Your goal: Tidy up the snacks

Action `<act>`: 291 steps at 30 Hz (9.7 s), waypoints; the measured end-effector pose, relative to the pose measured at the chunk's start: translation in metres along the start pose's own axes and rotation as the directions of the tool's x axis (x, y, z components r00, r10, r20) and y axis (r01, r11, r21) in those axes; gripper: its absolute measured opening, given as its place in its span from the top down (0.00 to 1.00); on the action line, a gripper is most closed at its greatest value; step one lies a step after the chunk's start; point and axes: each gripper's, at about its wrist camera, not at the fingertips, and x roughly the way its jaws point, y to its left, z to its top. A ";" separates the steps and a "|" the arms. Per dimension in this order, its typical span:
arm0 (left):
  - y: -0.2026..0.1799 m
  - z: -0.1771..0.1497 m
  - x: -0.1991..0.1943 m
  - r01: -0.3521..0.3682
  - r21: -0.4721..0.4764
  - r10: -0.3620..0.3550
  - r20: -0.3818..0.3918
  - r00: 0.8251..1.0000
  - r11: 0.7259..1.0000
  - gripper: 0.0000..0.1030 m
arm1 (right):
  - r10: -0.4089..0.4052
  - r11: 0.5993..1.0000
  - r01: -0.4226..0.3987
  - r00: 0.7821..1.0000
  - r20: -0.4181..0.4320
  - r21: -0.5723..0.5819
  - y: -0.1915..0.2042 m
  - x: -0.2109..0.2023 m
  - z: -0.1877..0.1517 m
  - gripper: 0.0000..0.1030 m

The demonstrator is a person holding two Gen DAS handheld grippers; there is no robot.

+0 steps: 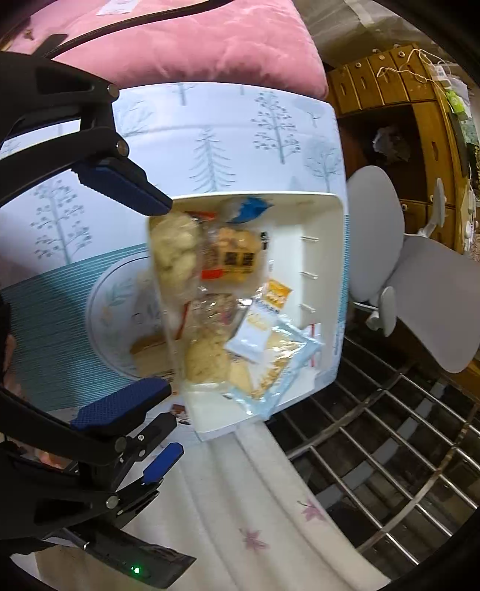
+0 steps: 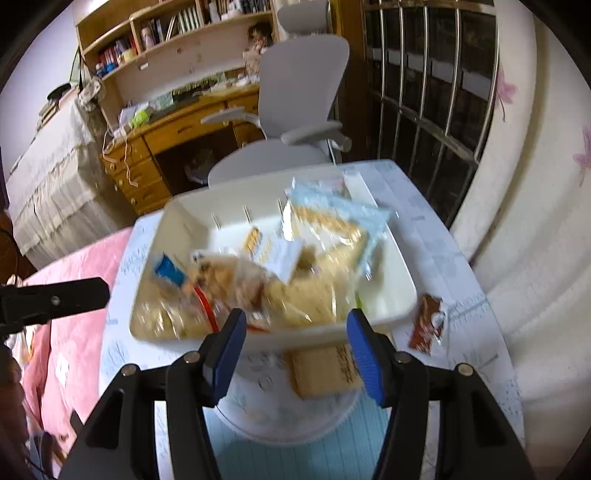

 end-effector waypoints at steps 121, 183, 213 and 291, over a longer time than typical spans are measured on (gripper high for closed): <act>-0.117 -0.109 0.203 -0.374 -0.508 0.318 -0.196 0.928 0.776 0.36 | 0.112 0.921 -0.190 0.965 -0.237 -0.340 -0.162 0.109 -0.037 0.73; -0.139 -0.108 0.170 -0.112 0.425 0.234 -0.247 0.940 0.898 0.49 | 0.010 0.989 0.011 0.990 -0.140 0.149 -0.161 0.018 -0.094 0.84; -0.040 -0.051 -0.035 -0.188 0.369 0.179 0.059 0.982 0.910 0.49 | 0.141 0.990 -0.143 0.985 0.098 0.013 -0.024 -0.031 -0.020 0.87; -0.190 -0.174 -0.121 -0.332 -0.061 0.337 0.189 0.922 0.941 0.01 | 0.150 0.981 -0.167 0.976 -0.161 -0.097 -0.118 -0.194 -0.082 0.14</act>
